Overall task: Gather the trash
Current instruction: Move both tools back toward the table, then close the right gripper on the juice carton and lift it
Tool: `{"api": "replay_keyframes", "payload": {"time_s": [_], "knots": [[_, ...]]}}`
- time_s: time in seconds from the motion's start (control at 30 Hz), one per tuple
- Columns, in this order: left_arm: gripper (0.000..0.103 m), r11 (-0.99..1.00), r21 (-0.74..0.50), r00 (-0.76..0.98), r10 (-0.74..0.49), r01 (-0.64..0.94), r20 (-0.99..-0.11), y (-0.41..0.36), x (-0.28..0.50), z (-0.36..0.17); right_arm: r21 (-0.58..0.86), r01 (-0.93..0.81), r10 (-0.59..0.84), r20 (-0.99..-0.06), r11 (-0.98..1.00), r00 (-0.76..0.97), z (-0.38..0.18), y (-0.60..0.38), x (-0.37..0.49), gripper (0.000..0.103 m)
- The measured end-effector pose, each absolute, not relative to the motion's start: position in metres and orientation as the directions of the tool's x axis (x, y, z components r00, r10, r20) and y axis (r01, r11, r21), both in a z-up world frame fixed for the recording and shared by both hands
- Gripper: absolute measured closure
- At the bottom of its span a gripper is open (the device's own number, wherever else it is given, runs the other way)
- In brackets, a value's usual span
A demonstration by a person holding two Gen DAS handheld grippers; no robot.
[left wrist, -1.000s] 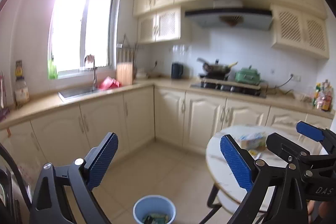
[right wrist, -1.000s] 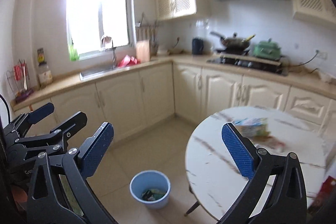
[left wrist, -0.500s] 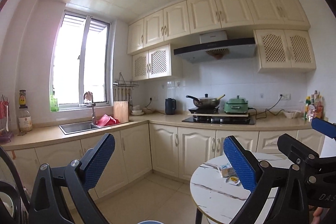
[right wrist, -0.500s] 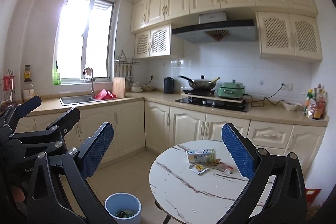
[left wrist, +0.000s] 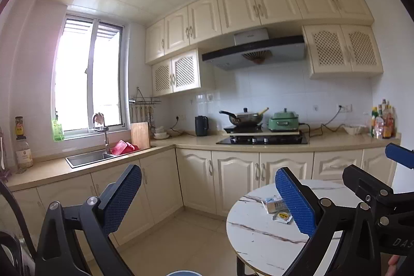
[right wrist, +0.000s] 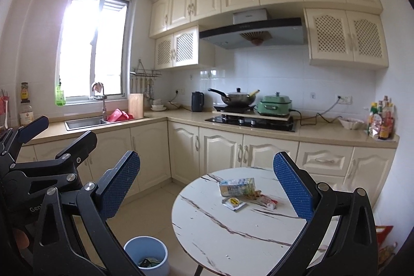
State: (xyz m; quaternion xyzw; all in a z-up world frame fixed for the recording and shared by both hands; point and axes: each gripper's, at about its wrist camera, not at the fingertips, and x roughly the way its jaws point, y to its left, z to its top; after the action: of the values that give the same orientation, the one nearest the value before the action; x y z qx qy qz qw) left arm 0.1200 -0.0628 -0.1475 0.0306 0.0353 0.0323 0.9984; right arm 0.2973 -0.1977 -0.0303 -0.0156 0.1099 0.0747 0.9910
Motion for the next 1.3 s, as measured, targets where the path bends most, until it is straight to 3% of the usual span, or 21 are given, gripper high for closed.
{"api": "replay_keyframes", "payload": {"time_s": [0.17, 0.4, 0.73, 0.97, 1.3], "knots": [[0.001, 0.997, 0.080, 0.991, 0.029, -0.019, -0.128, -0.076, 0.166, -0.146, 0.004, -0.110, 0.107, -0.276, 0.994, 0.955, -0.051, -0.215, 0.318, 0.000], [0.001, 0.994, 0.102, 0.952, -0.011, 0.045, -0.307, -0.087, 0.243, -0.166, 0.028, -0.040, 0.048, -0.387, 0.999, 0.921, -0.088, -0.256, 0.360, 0.000], [0.001, 0.996, 0.043, 0.855, -0.044, 0.077, -0.517, -0.084, 0.364, -0.180, 0.017, 0.052, -0.031, -0.612, 0.998, 0.790, -0.169, -0.329, 0.456, 0.000], [0.001, 0.996, 0.011, 0.792, -0.062, 0.086, -0.607, -0.081, 0.443, -0.178, -0.005, -0.118, 0.079, -0.712, 0.993, 0.698, -0.217, -0.340, 0.550, 0.000], [0.001, 0.997, -0.003, 0.751, -0.059, 0.076, -0.658, -0.073, 0.530, -0.179, -0.079, -0.404, 0.188, -0.795, 0.911, 0.577, -0.268, -0.302, 0.676, 0.000]]}}
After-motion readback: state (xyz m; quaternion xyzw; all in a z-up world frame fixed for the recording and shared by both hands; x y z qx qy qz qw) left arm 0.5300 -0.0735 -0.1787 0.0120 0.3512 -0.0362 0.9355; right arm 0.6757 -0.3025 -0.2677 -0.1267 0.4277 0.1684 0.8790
